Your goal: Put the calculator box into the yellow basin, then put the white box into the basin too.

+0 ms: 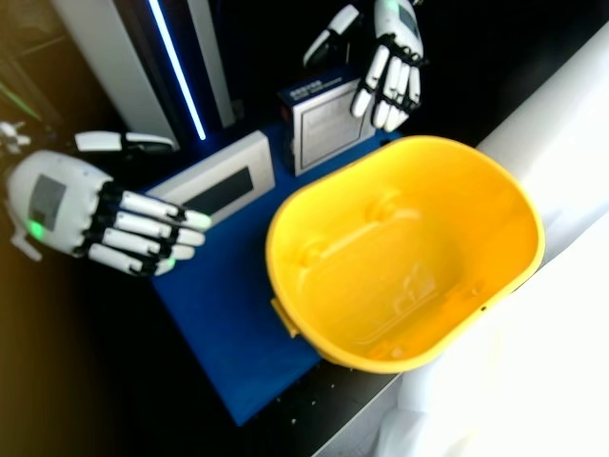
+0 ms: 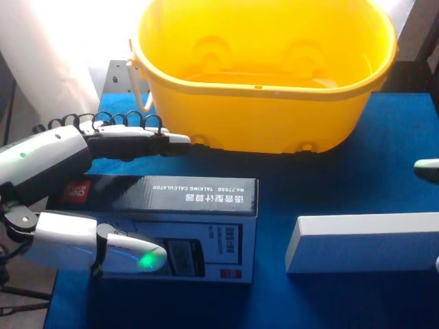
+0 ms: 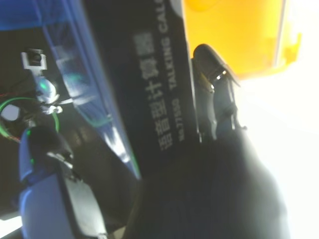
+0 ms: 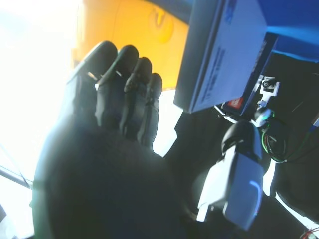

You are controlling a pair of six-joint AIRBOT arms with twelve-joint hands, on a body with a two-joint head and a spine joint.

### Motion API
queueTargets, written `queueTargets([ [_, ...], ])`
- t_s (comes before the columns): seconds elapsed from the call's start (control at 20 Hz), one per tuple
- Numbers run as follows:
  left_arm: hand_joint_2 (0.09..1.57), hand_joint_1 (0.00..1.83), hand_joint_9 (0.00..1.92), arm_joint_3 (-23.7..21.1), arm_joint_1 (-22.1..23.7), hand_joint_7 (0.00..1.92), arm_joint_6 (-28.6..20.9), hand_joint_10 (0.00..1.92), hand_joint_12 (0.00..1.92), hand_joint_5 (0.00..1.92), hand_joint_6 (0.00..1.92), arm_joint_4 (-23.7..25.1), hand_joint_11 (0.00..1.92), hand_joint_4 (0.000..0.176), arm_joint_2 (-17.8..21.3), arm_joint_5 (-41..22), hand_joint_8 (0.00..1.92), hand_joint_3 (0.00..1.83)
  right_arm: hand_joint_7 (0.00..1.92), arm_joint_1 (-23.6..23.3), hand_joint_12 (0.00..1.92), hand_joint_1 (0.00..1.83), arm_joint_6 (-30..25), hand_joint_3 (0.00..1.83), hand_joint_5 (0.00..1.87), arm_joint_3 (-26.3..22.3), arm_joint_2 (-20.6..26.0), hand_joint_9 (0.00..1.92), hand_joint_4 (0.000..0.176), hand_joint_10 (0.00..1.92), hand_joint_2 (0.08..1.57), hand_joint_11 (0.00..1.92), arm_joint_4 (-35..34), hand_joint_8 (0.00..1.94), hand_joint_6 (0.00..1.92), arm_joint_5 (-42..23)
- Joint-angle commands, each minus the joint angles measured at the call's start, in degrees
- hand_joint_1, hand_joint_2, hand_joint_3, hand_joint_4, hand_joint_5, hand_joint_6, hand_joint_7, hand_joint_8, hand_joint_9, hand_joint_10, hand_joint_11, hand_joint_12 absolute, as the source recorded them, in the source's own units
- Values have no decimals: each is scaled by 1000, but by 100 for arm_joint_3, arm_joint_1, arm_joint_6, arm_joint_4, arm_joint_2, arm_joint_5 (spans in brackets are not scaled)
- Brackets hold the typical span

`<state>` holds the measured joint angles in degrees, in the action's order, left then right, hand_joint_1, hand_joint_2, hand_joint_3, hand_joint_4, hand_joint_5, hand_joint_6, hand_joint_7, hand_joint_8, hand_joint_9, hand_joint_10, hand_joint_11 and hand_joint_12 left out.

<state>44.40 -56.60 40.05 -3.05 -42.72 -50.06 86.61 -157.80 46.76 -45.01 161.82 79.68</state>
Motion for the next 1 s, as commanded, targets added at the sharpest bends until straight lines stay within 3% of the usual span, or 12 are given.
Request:
queueTargets([
  [0.0,886,793,334,29,47,362,-47,27,1300,476,13,-3,0,89,-82,-295,14,14,663,-97,1476,1043,-36,7,662,41,-50,372,0,656,873,11,31,63,42,494],
  [0.05,929,865,409,48,45,442,-47,61,1376,539,28,-14,0,54,-94,-265,34,19,705,-176,1486,1101,-36,12,715,89,-125,408,0,658,896,43,68,76,60,377],
  [0.1,1003,988,509,52,38,576,-48,120,1461,661,41,-20,0,0,-97,-265,47,12,780,-259,1526,1161,-36,12,799,129,-190,446,0,750,940,96,118,120,84,256],
  [0.15,1049,1035,556,49,28,649,-48,152,1499,739,45,-20,4,0,-97,-277,45,8,848,-340,1514,1206,-36,13,862,172,-262,511,0,788,967,177,167,156,100,175],
  [0.2,1092,1131,674,45,24,765,-48,207,1453,831,64,-20,145,0,-96,-295,70,11,912,-367,1560,1227,-36,11,1015,184,-292,659,0,883,1077,334,188,856,755,152],
  [0.25,1163,1134,747,34,22,846,-52,242,1354,843,939,-17,288,0,-91,-331,69,0,888,-379,1622,1222,-36,3,994,186,-306,691,0,997,1124,379,198,1056,991,151],
  [0.3,1176,1172,868,25,17,822,-58,307,1349,844,1174,-15,455,0,-83,-375,977,22,862,-383,1680,1330,-36,2,964,185,-306,737,0,1331,1151,520,200,1112,1048,152],
  [0.35,1194,1312,810,20,-4,792,-74,1155,1367,808,1248,-15,544,0,-73,-427,1144,0,875,-400,1679,1355,-37,0,956,185,-306,764,0,1392,1152,596,201,1102,1051,153],
  [0.4,1186,1344,829,16,-12,796,-102,1319,1398,789,1258,-15,627,0,-61,-476,1161,0,852,-413,1641,1358,-37,1,940,186,-305,785,0,1399,1156,649,202,1114,1075,154],
  [0.5,1170,1359,843,33,-74,853,-269,1348,1408,808,1202,-14,706,0,-55,-620,1132,0,850,-444,1641,1360,-37,0,935,189,-304,799,0,1381,1155,655,205,1118,1088,194],
  [0.7,1151,1360,847,56,-299,868,-847,1281,1288,885,1110,-19,739,0,14,-1388,1133,0,874,-439,1523,1359,-282,0,914,177,-302,808,0,1339,1153,651,225,1133,1099,727],
  [0.95,1146,1367,952,-153,-346,855,-852,1302,1381,842,1066,-34,916,0,378,-2575,1063,0,882,-439,1396,1360,-316,0,939,129,-286,807,0,1292,1147,649,244,1079,1101,1008],
])
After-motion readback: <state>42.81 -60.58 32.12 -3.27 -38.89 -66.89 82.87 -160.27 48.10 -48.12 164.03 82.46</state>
